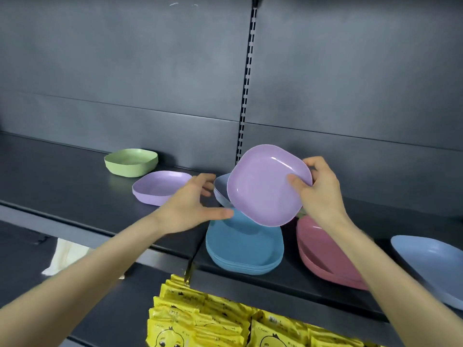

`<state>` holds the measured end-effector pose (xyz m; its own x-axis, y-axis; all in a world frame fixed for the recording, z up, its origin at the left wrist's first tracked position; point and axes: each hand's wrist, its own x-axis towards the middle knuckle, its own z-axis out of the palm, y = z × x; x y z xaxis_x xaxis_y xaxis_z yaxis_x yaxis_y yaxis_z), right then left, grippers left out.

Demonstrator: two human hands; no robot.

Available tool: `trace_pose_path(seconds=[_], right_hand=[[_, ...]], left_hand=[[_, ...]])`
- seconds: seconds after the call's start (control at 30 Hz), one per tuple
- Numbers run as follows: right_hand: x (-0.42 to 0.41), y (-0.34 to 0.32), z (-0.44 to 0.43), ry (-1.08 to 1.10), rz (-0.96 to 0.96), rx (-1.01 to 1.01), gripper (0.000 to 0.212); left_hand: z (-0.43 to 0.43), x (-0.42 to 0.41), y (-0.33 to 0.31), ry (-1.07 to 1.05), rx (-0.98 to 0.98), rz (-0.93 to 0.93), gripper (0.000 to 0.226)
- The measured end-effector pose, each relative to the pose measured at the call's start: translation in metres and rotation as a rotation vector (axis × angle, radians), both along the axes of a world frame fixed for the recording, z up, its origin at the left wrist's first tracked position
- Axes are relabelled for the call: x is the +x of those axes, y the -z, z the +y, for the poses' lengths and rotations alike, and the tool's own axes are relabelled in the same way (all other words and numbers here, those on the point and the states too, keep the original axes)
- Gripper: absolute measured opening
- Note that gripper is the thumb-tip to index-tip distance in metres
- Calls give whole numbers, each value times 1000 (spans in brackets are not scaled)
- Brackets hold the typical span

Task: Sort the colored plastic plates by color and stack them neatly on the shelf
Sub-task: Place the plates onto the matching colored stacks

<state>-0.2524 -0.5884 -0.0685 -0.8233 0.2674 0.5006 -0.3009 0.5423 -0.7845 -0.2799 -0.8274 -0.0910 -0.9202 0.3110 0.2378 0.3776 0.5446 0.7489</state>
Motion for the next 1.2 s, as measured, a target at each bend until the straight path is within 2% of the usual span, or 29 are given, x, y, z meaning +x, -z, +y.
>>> trace_pose_path(seconds=[0.1,0.17,0.23,0.43,0.57,0.7,1.0,1.2], right_hand=[[-18,-8,-28,-93,-25,28,18],[-32,-11,-51,-141,-40,58,18],[-48,-14,-74,-188,-77,99,19],[-94,-20,-137,-350,-317,179,38],[-125,-17,-171,-309,-431,249,44],[-148,-9,-188,-250,-513,301,40],[-176,11,-199,-104,-592,433,37],[-183,13,-198,-100,-649,563,43]], left_hand=[[-16,-10,-15,7,172,-11,90],[-26,-17,-20,-8,223,17,71],[-40,-28,-21,-65,209,89,56],[-111,-77,-19,-97,131,144,56],[-148,-111,-14,-61,-2,116,55],[-166,-146,-4,-4,-109,69,54],[-170,-188,11,76,-216,-11,56],[-170,-193,19,75,-286,-2,58]])
